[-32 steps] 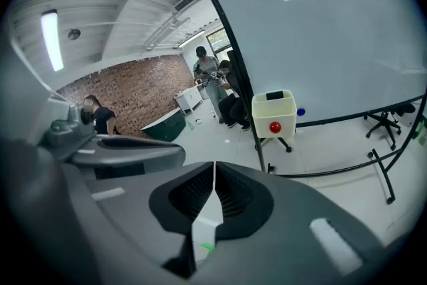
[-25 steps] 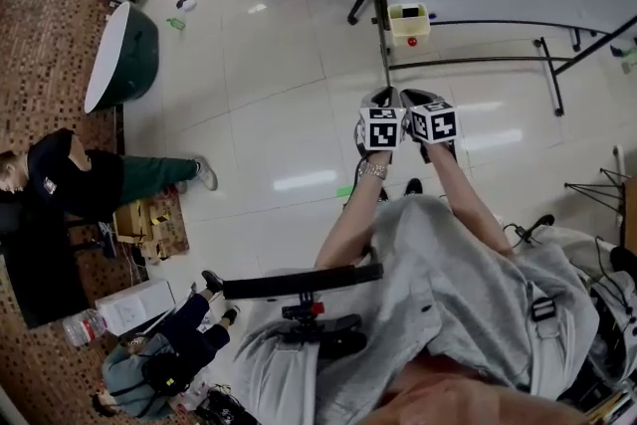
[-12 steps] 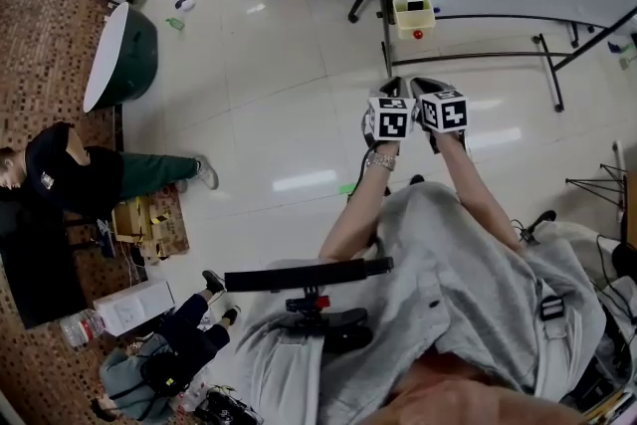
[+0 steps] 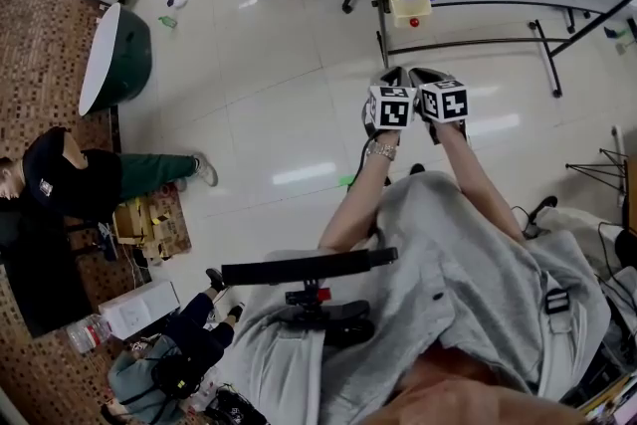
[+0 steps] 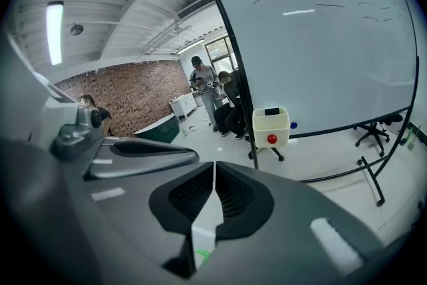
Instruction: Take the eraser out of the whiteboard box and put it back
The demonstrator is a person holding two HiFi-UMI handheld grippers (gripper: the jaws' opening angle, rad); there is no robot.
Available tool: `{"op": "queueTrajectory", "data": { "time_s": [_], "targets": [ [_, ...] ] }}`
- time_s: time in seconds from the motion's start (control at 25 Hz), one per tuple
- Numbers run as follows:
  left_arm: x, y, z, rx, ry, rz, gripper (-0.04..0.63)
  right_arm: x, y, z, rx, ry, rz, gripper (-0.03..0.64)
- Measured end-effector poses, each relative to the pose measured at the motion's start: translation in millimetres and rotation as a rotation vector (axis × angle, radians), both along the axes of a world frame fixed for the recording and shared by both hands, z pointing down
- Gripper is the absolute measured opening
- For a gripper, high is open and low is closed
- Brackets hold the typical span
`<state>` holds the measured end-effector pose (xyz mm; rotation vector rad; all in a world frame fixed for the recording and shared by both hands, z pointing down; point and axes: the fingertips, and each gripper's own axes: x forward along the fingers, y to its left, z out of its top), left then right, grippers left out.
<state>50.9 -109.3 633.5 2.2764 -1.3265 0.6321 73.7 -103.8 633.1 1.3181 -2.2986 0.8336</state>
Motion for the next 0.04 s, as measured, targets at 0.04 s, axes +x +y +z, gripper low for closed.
{"op": "queueTrajectory", "data": {
  "time_s": [0.04],
  "targets": [
    [0.1, -0.4, 0.6, 0.000, 0.001, 0.000, 0.005, 0.6, -0.8, 0.1, 0.001, 0.001, 0.000, 0.014]
  ]
}}
